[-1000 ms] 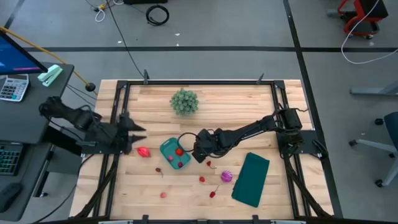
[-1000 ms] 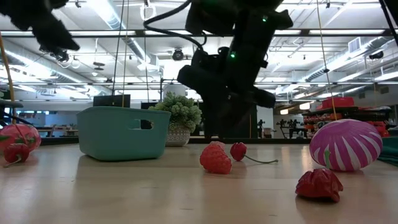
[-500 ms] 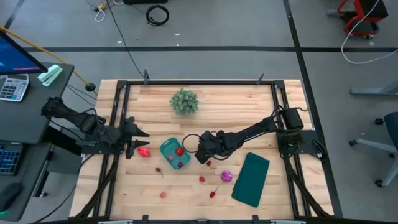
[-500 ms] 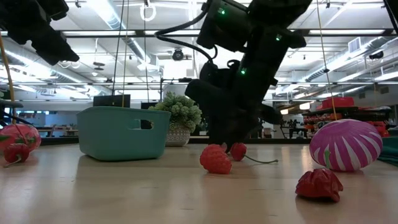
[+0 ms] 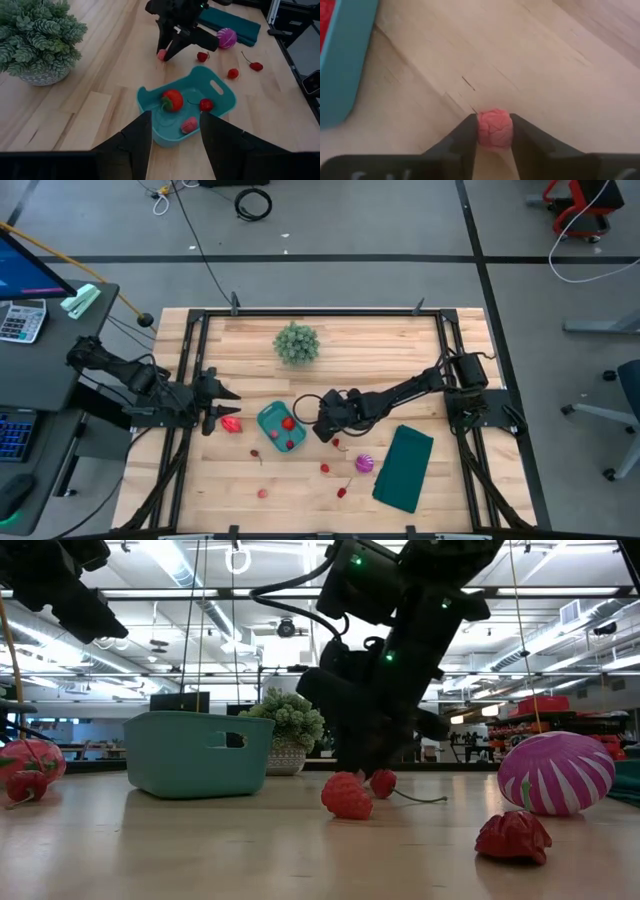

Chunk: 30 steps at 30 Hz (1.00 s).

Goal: Pick and placing Produce into tupperware
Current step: Put the pink peach into the green bin

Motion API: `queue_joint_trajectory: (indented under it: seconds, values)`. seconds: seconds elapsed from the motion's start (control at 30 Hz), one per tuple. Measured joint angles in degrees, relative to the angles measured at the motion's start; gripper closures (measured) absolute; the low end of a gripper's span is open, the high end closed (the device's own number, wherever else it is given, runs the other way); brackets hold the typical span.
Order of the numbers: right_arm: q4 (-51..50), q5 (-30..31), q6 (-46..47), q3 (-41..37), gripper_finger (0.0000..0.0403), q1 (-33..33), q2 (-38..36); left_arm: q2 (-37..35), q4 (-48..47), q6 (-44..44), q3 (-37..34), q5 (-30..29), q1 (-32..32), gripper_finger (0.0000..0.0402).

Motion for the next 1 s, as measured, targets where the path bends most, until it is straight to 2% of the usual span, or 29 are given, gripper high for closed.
queue_joint_trajectory:
  seconds: [0.13,0.23,0.43,0.57,0.7,0.9,1.0]
  values:
    - [0.70,-0.67,-0.25,0.15,0.0330,-0.02,-0.67,0.00,-0.02,0.01,0.00,0.00,0.00,0.0230]
    - [0.72,-0.46,-0.76,1.53,0.0344,-0.02,-1.01,0.00,-0.02,0.03,0.02,-0.02,0.00,0.0230]
    - [0.96,4.32,-6.75,8.64,0.0330,0.45,-2.12,0.02,-0.13,0.12,0.04,-0.02,0.02,0.0230]
    - [9.06,6.74,-13.14,12.91,0.0324,1.44,-2.25,0.04,-0.01,1.33,0.04,-0.04,0.02,0.0230]
    - [19.92,4.67,-20.53,13.51,0.0322,3.18,-2.28,0.05,0.00,1.45,0.04,-0.04,0.02,0.0230]
    - [19.77,4.07,-22.63,13.47,0.0322,4.75,-1.77,0.04,0.92,1.18,0.04,-0.04,0.02,0.0230]
    - [19.03,0.97,-22.56,13.40,0.0322,4.31,-0.53,0.07,1.58,1.21,0.04,-0.04,0.02,0.0230]
